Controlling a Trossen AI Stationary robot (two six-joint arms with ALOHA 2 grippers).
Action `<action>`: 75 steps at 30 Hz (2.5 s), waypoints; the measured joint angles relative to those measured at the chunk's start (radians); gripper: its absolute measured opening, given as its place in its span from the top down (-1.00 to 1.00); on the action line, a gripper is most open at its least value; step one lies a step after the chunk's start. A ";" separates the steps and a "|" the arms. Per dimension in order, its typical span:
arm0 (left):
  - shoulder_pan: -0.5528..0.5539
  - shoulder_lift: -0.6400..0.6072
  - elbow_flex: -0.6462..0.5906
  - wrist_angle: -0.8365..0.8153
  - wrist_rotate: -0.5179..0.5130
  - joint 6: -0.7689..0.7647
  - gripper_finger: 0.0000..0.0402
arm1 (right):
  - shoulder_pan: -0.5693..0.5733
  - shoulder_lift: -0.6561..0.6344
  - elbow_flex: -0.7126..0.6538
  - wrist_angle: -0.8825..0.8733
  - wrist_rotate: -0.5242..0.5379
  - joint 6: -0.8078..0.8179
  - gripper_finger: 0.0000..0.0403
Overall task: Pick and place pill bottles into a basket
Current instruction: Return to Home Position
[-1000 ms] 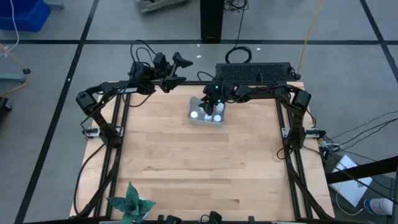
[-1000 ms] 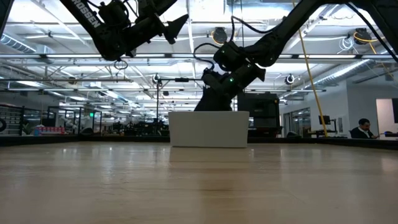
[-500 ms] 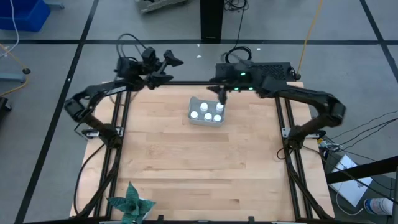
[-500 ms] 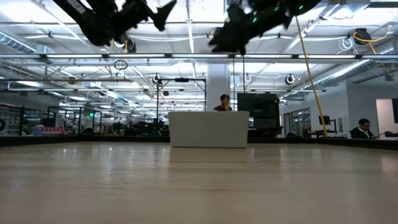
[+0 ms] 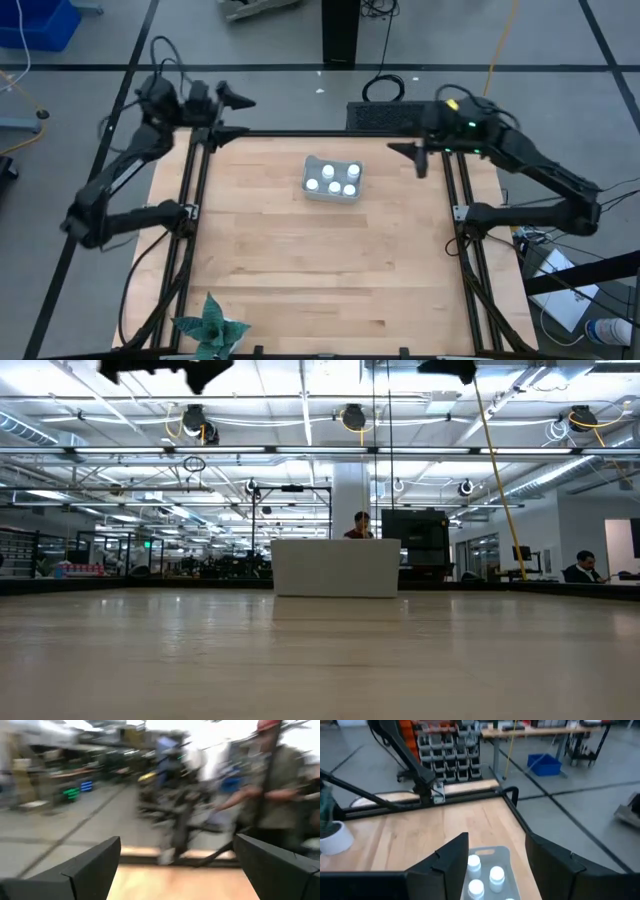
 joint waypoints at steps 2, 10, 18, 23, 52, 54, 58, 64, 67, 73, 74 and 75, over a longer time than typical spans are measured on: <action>0.020 -0.076 0.000 -0.189 -0.084 0.126 -0.97 | 0.006 -0.053 -0.011 -0.011 -0.002 0.000 0.07; 0.034 -0.283 0.000 -0.667 -0.288 0.398 -0.97 | 0.032 -0.308 -0.145 -0.008 0.097 0.003 0.07; 0.034 -0.404 -0.002 -0.912 -0.341 0.489 -0.97 | 0.039 -0.640 -0.364 0.008 0.264 0.023 0.07; 0.034 -0.458 -0.022 -0.913 -0.422 0.418 -0.97 | 0.039 -0.820 -0.483 0.047 0.292 0.042 0.07; -0.024 -1.009 -0.728 -0.358 -0.645 -0.031 -0.97 | 0.039 -0.972 -1.032 0.665 0.355 0.078 0.07; -0.050 -1.010 -0.775 -0.323 -0.691 -0.018 -0.97 | 0.039 -0.972 -1.062 0.691 0.369 0.067 0.07; -0.106 -1.009 -0.841 -0.260 -0.803 0.038 -0.97 | 0.039 -0.972 -1.091 0.688 0.403 0.040 0.07; -0.188 -1.009 -0.926 -0.166 -1.027 0.120 -0.97 | 0.039 -0.972 -1.098 0.671 0.448 -0.023 0.07; -0.216 -1.008 -0.959 -0.113 -1.080 0.144 -0.97 | 0.039 -0.971 -1.098 0.657 0.449 -0.053 0.07; -0.226 -0.990 -0.980 -0.173 -1.205 0.103 -0.97 | 0.039 -0.951 -1.154 0.641 0.463 -0.052 0.07; -0.226 -0.980 -0.979 -0.184 -1.201 0.099 -0.97 | 0.039 -0.949 -1.176 0.649 0.449 -0.044 0.07; -0.226 -0.970 -0.979 -0.190 -1.183 0.099 -0.97 | 0.039 -0.944 -1.198 0.670 0.437 -0.034 0.07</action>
